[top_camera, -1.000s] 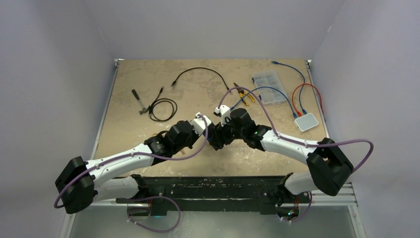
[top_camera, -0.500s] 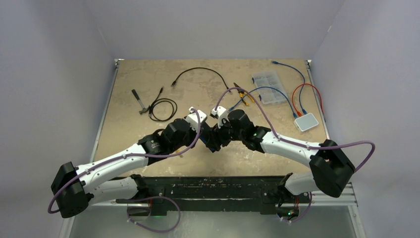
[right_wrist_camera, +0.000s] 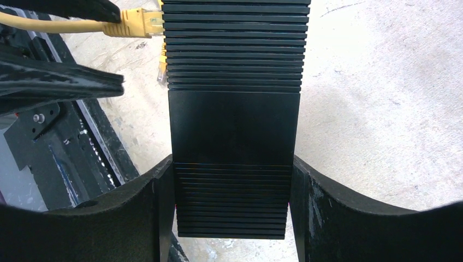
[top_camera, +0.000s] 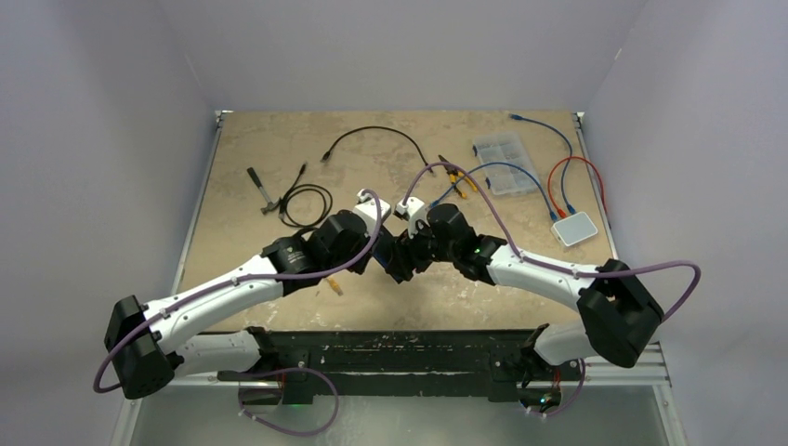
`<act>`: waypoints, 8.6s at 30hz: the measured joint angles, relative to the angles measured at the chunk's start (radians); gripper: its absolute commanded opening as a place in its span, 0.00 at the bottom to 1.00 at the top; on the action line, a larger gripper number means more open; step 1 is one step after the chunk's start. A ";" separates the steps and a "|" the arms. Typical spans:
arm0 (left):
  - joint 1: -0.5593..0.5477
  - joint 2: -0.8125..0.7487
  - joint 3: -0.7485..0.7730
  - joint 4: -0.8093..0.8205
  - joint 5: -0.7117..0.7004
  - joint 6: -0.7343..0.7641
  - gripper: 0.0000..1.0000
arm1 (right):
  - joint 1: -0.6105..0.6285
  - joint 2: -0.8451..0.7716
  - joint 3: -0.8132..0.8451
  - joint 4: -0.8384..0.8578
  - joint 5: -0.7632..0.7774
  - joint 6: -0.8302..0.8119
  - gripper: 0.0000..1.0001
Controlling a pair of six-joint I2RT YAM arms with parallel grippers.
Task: Insert the plug into the switch port
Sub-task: Insert the connector into the switch port, then pick up the connector from the center of the board.
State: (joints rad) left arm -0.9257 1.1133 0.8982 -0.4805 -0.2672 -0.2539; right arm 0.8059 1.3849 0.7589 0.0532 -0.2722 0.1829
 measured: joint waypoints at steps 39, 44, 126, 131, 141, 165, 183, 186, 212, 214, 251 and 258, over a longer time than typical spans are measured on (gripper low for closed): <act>-0.001 0.076 0.065 -0.132 -0.078 0.037 0.23 | -0.002 0.004 0.002 0.016 -0.021 0.000 0.00; -0.001 0.095 0.065 -0.136 -0.080 0.039 0.09 | -0.003 0.003 0.002 0.015 -0.034 0.000 0.00; 0.171 -0.207 0.025 0.006 -0.198 0.143 0.73 | -0.138 0.193 0.004 -0.014 0.208 -0.001 0.07; 0.244 -0.214 -0.018 0.009 -0.155 0.146 0.73 | -0.138 0.231 0.040 -0.026 0.287 -0.003 0.47; 0.306 -0.267 -0.067 0.045 -0.101 0.166 0.73 | -0.139 0.243 0.132 -0.103 0.298 -0.011 0.94; 0.479 -0.302 -0.103 0.076 -0.002 0.163 0.73 | -0.427 0.714 0.780 -0.127 0.379 -0.090 0.64; 0.597 -0.277 -0.113 0.093 0.153 0.157 0.73 | -0.434 0.967 1.030 -0.149 0.301 -0.159 0.06; 0.616 -0.275 -0.119 0.101 0.180 0.154 0.74 | -0.435 0.967 1.032 -0.151 0.299 -0.174 0.03; 0.700 -0.451 -0.059 0.066 0.300 0.108 0.75 | 0.116 0.287 0.607 0.066 0.571 -0.594 0.00; 0.701 -0.465 0.008 0.029 0.322 0.114 0.74 | 0.145 0.240 0.510 0.105 0.571 -0.620 0.00; 0.552 0.059 0.162 -0.089 1.084 0.256 0.13 | 0.303 -0.096 0.021 0.349 0.411 -0.949 0.00; 0.523 0.075 0.162 -0.102 1.105 0.327 0.00 | 0.303 -0.094 -0.008 0.380 0.407 -0.945 0.27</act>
State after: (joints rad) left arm -0.4023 1.1881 1.0599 -0.5827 0.8375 0.0727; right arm 1.1091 1.2907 0.7509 0.4328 0.1349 -0.7616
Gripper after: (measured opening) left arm 0.047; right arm 0.115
